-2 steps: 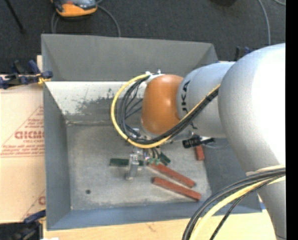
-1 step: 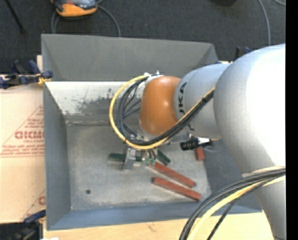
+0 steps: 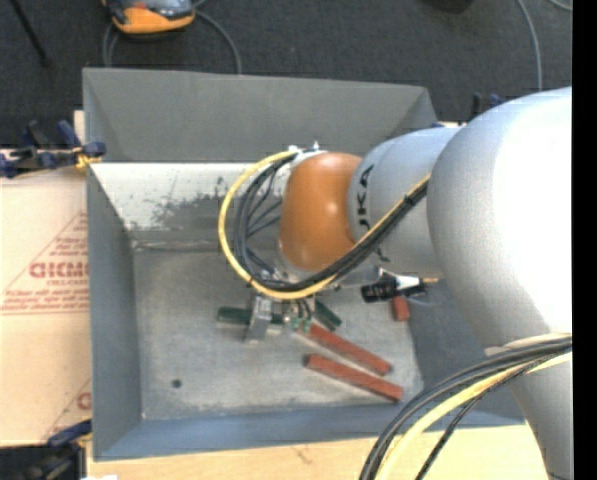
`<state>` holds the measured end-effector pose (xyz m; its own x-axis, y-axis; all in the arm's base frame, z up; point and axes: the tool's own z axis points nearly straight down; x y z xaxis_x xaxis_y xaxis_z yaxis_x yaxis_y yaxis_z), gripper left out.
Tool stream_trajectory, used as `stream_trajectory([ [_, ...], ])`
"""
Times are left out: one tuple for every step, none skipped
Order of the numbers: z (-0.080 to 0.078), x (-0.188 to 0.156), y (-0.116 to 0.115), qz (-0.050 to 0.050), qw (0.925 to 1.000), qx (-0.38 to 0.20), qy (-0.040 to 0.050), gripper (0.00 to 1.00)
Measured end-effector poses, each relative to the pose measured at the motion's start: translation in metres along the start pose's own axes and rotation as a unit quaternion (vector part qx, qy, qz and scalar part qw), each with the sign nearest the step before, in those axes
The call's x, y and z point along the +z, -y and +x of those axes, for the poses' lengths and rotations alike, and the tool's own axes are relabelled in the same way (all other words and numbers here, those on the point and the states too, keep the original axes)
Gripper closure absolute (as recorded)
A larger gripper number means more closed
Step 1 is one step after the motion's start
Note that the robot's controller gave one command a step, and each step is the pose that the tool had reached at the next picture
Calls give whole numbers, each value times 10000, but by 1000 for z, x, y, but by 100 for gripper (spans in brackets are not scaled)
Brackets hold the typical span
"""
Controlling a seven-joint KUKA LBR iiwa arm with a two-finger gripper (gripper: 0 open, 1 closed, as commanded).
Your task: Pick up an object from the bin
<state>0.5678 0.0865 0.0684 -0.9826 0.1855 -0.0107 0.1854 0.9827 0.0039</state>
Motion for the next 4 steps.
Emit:
stream_trajectory([
  [2,-5,0,11,10000,11,-49,100],
  [2,-22,1,15,10000,6,-62,100],
  [1,-37,0,13,10000,5,-54,100],
  [1,-53,0,11,10000,3,-50,100],
])
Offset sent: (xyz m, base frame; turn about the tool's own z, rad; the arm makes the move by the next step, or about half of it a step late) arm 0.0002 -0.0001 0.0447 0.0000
